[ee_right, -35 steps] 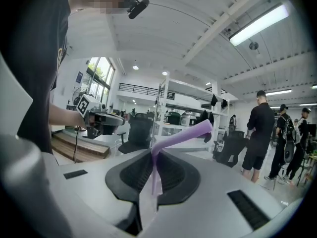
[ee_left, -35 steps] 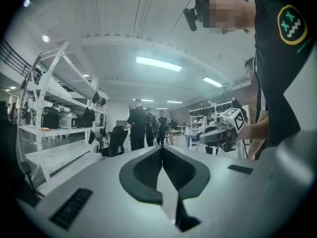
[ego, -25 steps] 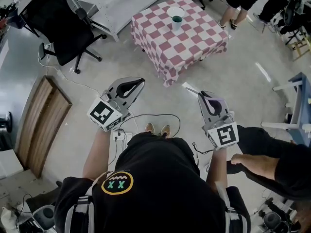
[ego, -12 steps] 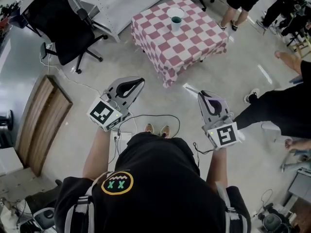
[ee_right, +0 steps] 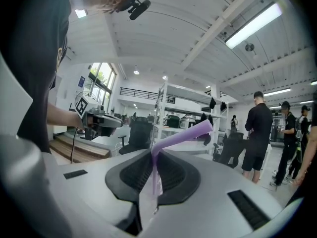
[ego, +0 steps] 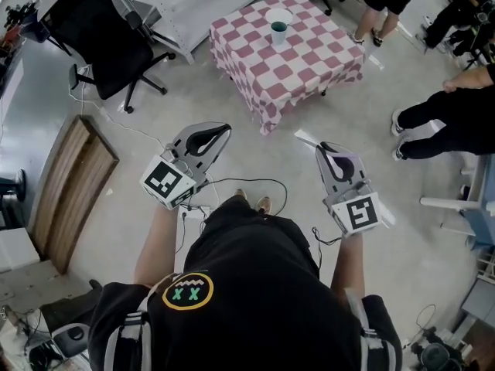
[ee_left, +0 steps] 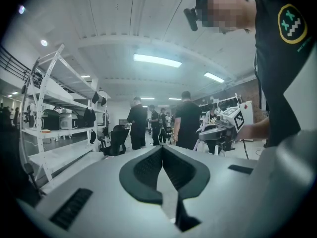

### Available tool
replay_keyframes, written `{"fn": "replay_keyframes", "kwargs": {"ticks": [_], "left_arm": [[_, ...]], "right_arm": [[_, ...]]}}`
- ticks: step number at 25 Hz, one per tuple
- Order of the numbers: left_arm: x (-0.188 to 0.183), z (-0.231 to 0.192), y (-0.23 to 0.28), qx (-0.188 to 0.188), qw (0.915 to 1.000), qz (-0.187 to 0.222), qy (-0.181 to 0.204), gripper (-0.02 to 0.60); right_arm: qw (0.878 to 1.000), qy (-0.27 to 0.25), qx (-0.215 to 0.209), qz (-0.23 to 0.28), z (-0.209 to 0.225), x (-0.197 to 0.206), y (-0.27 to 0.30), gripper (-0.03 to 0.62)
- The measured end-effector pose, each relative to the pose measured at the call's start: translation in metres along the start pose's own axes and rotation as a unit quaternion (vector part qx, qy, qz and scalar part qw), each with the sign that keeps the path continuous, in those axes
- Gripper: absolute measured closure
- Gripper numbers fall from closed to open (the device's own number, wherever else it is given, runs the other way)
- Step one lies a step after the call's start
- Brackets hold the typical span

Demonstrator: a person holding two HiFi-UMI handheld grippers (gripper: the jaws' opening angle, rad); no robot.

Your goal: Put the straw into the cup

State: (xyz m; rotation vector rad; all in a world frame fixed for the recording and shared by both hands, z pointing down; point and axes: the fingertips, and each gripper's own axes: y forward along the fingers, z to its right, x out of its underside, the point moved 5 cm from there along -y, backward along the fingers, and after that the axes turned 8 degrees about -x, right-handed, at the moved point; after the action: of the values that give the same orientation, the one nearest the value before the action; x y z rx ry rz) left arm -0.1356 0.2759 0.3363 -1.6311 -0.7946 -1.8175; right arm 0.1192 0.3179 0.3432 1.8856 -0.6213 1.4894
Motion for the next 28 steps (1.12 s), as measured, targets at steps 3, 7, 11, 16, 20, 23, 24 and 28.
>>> {"fn": "replay_keyframes", "kwargs": {"ticks": [3, 7, 11, 16, 20, 23, 24, 28], "left_arm": [[-0.001, 0.008, 0.003, 0.000, 1.0000, -0.002, 0.004, 0.563], [-0.006, 0.015, 0.007, 0.000, 0.9999, 0.005, 0.009, 0.563], [-0.006, 0.020, 0.012, 0.007, 0.9999, 0.006, 0.010, 0.563], [-0.009, 0.021, 0.019, 0.009, 0.9998, 0.011, 0.014, 0.563], [-0.008, 0.018, 0.023, 0.012, 0.9997, 0.014, 0.015, 0.563], [-0.007, 0.012, 0.025, 0.009, 0.9997, 0.017, 0.012, 0.563], [-0.006, 0.009, 0.026, 0.009, 0.9997, 0.018, 0.011, 0.563], [0.000, -0.004, 0.033, 0.010, 0.9997, 0.019, 0.014, 0.563]], "right_arm": [[1.000, 0.000, 0.001, 0.005, 0.001, 0.001, -0.007, 0.545], [1.000, -0.003, 0.001, 0.009, 0.003, 0.001, -0.013, 0.545], [1.000, -0.006, 0.001, 0.014, 0.005, 0.000, -0.016, 0.543], [1.000, -0.007, 0.006, 0.017, 0.010, 0.000, -0.017, 0.543], [1.000, -0.009, 0.007, 0.018, 0.014, 0.000, -0.014, 0.543], [1.000, -0.010, 0.008, 0.016, 0.017, 0.000, -0.009, 0.543], [1.000, -0.010, 0.009, 0.015, 0.018, 0.000, -0.006, 0.543], [1.000, -0.012, 0.010, 0.016, 0.023, 0.004, 0.006, 0.543]]}}
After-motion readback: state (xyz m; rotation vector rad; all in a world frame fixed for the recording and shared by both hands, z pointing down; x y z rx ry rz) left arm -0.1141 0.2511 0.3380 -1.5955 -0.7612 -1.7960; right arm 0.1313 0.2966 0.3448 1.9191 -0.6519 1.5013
